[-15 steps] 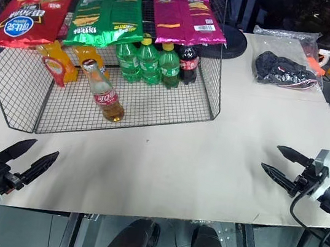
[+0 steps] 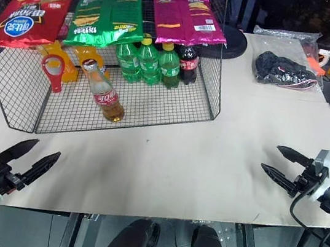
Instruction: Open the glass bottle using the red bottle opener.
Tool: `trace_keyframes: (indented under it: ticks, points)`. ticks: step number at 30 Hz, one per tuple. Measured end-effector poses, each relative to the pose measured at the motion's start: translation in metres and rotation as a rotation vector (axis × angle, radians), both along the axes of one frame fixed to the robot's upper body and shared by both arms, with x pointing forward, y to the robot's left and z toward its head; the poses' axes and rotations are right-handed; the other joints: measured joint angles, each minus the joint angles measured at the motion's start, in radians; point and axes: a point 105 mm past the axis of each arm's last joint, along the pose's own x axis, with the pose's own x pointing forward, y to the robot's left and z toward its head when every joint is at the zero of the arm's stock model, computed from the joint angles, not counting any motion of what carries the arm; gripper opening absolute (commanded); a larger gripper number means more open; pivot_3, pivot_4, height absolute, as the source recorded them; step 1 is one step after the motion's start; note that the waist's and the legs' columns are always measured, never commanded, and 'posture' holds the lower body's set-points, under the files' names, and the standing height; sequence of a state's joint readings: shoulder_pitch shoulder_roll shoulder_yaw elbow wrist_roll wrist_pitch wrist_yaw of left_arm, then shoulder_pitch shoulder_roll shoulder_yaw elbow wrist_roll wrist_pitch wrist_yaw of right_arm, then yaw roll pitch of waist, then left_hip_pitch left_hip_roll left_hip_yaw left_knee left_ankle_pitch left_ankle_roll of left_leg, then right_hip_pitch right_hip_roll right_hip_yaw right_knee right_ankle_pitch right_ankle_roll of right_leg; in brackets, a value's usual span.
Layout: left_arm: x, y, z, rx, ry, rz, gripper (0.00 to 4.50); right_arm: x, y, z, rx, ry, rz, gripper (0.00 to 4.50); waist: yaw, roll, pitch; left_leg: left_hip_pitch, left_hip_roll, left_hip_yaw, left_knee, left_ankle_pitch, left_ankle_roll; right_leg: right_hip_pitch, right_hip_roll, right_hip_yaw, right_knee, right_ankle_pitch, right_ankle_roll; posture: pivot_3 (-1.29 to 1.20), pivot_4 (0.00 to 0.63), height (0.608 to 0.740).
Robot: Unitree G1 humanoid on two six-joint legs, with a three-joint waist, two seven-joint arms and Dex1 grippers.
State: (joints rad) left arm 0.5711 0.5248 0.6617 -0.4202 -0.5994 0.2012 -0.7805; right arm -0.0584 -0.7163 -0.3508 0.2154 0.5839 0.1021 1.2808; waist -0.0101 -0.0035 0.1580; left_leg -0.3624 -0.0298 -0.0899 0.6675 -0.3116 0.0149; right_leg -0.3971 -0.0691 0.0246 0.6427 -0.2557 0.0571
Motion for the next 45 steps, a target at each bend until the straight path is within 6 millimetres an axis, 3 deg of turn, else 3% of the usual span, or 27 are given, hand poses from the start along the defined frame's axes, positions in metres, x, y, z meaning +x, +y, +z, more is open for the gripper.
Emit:
trace_keyframes:
  ticks: [11,16,18,22,32,36,39,45]
  points:
    - [0.002,0.006,-0.005,-0.023,0.032,0.069,3.59,0.0,0.002,0.002,0.007,-0.006,0.022,4.45,0.0,0.0,0.0,0.0,0.0,0.0,0.0,0.0,0.0,0.0,0.0,0.0,0.0,0.0,0.0,0.0,0.15,0.74]
    - [0.015,0.016,-0.007,-0.019,0.044,0.185,3.59,0.001,0.018,-0.001,0.029,-0.007,0.067,4.45,0.0,0.0,0.0,0.0,0.0,-0.001,0.0,0.0,0.0,0.0,0.0,0.0,0.001,0.0,0.0,0.0,0.15,0.74]
    - [0.023,0.013,-0.007,-0.015,0.041,0.189,3.59,0.001,0.03,0.0,0.045,-0.014,0.095,4.45,0.0,0.0,0.0,0.0,0.0,0.0,0.0,0.001,-0.001,0.0,0.0,0.0,0.002,0.0,0.0,0.0,0.15,0.74]
    - [0.055,0.003,0.013,0.004,-0.063,0.159,3.59,-0.006,0.088,0.009,0.132,-0.046,0.245,4.45,0.003,0.0,0.0,0.0,0.0,-0.002,0.001,0.002,-0.003,0.0,0.0,0.0,0.004,0.0,0.0,0.0,0.15,0.74]
    - [0.115,0.009,0.05,0.071,-0.254,0.25,3.59,-0.029,0.168,0.058,0.243,-0.156,0.435,4.45,0.001,0.0,-0.001,-0.001,-0.002,-0.002,0.001,0.002,-0.004,-0.003,0.0,-0.001,0.004,0.0,0.0,0.0,0.15,0.74]
    - [0.132,0.018,0.051,0.084,-0.268,0.284,3.59,-0.037,0.189,0.072,0.281,-0.175,0.472,4.45,0.0,-0.001,-0.001,-0.003,-0.002,-0.002,0.001,0.002,-0.004,-0.006,0.001,-0.001,0.004,0.0,0.0,0.0,0.15,0.74]
    - [0.145,0.026,0.063,0.077,-0.316,0.32,3.59,-0.044,0.202,0.077,0.299,-0.175,0.505,4.45,0.0,-0.002,-0.002,-0.004,-0.002,-0.002,0.001,0.002,-0.004,-0.006,0.002,-0.001,0.005,0.0,0.0,0.0,0.15,0.74]
    - [0.147,0.026,0.075,0.081,-0.389,0.328,3.59,-0.044,0.201,0.072,0.299,-0.156,0.478,4.45,-0.001,-0.003,-0.002,-0.005,-0.003,-0.001,0.001,0.002,-0.004,-0.008,0.001,0.0,0.005,0.0,0.0,0.0,0.15,0.74]
